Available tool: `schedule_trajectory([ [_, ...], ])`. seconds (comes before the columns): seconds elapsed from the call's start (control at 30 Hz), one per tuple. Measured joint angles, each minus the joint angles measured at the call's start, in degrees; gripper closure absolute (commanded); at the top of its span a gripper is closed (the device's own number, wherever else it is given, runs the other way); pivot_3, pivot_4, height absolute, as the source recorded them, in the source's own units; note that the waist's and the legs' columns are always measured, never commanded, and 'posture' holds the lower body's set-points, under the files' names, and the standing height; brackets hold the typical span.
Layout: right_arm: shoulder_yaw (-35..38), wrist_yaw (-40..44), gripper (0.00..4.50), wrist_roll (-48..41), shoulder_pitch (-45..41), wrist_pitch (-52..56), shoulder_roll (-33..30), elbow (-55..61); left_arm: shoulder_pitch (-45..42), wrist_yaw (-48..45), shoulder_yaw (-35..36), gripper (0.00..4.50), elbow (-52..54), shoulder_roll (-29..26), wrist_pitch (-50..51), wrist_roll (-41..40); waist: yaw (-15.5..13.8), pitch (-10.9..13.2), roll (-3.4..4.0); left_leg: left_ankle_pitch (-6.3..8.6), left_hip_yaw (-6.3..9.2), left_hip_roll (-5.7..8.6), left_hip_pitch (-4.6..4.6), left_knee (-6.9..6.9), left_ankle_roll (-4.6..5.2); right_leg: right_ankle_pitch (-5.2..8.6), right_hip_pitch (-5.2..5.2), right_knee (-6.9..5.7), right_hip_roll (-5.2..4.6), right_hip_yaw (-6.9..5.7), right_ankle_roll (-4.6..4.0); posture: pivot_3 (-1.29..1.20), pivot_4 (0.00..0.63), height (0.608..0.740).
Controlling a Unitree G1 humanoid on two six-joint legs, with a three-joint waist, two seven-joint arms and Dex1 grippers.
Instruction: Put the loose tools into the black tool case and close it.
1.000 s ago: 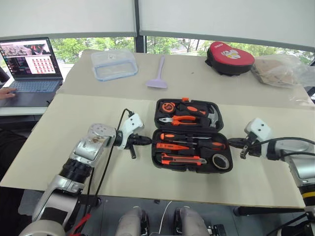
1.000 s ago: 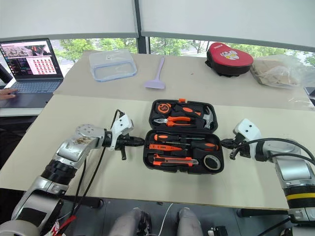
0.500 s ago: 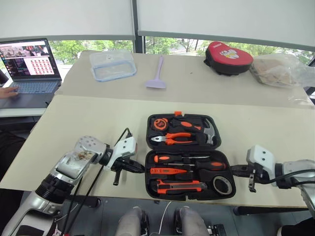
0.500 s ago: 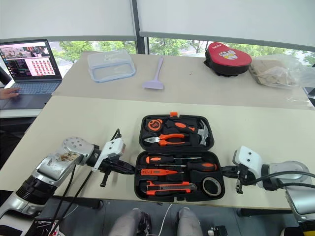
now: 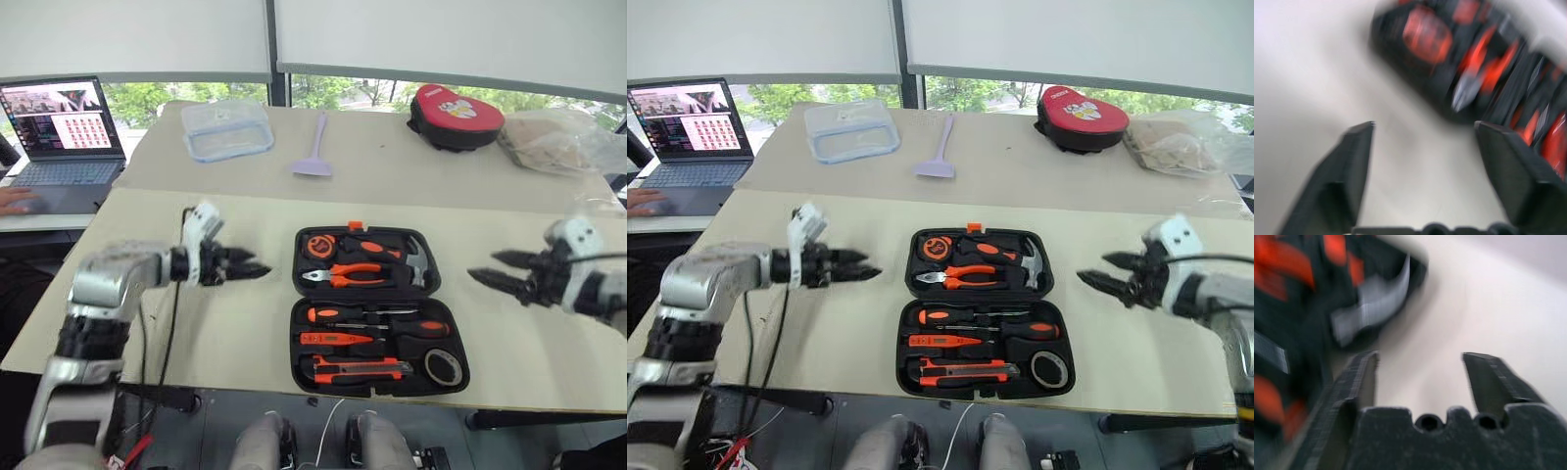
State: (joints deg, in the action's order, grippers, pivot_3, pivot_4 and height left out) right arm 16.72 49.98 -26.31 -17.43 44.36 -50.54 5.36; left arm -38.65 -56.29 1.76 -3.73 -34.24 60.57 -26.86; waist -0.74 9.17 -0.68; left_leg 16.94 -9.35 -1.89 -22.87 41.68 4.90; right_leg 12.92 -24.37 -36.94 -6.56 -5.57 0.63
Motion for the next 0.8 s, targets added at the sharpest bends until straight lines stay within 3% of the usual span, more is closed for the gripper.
schedule_trajectory([
  [0.07, -3.39, -3.06, 0.02, 0.32, -5.53, 2.85, 2.70, -1.82, -3.58, 4.53, 0.46, 0.00, -1.89, 4.64, 4.47, -0.68, 0.12, 0.00, -0.01, -0.01, -0.05, 0.04, -0.02, -0.01, -0.01, 0.01, -0.03, 0.00, 0.04, 0.00, 0.01, 0.00, 0.150, 0.731],
  [0.3, -11.08, -9.05, 0.02, 3.85, -15.28, 7.58, 7.81, -12.54, -6.70, 12.42, -2.15, 0.00, -8.04, 10.55, 8.07, 0.50, 0.62, 0.00, 0.00, -0.03, -0.18, 0.09, -0.07, -0.07, -0.05, 0.02, -0.12, 0.00, 0.08, -0.02, 0.03, 0.00, 0.150, 0.731],
  [0.33, -11.95, -9.69, 0.27, 4.70, -16.58, 7.56, 8.98, -13.94, -6.97, 13.84, -2.68, 0.00, -9.16, 11.96, 8.06, 1.08, 0.60, 0.00, 0.00, -0.03, -0.17, 0.09, -0.06, -0.07, -0.06, 0.02, -0.12, 0.00, 0.09, -0.03, 0.03, 0.00, 0.150, 0.731],
  [0.47, -13.35, -11.45, 1.39, 5.38, -17.75, 7.67, 11.01, -16.43, -7.17, 16.53, -2.83, 1.13, -11.52, 12.94, 7.61, 2.23, 0.75, 0.00, 0.01, -0.04, -0.18, 0.09, -0.05, -0.13, -0.09, 0.02, -0.14, 0.02, 0.09, -0.03, 0.03, 0.00, 0.150, 0.731],
  [0.6, -13.65, -11.78, 2.86, 5.40, -17.64, 8.67, 11.21, -16.01, -7.14, 17.36, -2.80, 2.67, -12.28, 12.94, 7.09, 2.25, 0.81, 0.00, 0.02, -0.05, -0.19, 0.09, -0.02, -0.13, -0.10, 0.01, -0.12, -0.01, 0.07, -0.03, 0.03, 0.00, 0.150, 0.731],
  [0.73, -13.61, -12.56, 4.25, 5.35, -17.33, 9.81, 11.60, -14.61, -7.13, 17.45, -2.05, 3.83, -11.03, 12.30, 6.71, 2.05, 0.68, -0.02, 0.04, -0.05, -0.17, 0.09, 0.06, -0.11, -0.12, 0.01, -0.03, -0.05, 0.02, -0.03, 0.03, 0.00, 0.150, 0.731],
  [0.8, -13.37, -13.43, 4.50, 5.28, -17.29, 10.82, 11.70, -13.95, -7.04, 17.62, -1.66, 4.45, -10.69, 12.29, 6.92, 1.96, 0.69, -0.02, 0.05, -0.05, -0.17, 0.09, 0.07, -0.11, -0.12, 0.01, -0.01, -0.05, 0.01, -0.02, 0.02, 0.00, 0.150, 0.731],
])
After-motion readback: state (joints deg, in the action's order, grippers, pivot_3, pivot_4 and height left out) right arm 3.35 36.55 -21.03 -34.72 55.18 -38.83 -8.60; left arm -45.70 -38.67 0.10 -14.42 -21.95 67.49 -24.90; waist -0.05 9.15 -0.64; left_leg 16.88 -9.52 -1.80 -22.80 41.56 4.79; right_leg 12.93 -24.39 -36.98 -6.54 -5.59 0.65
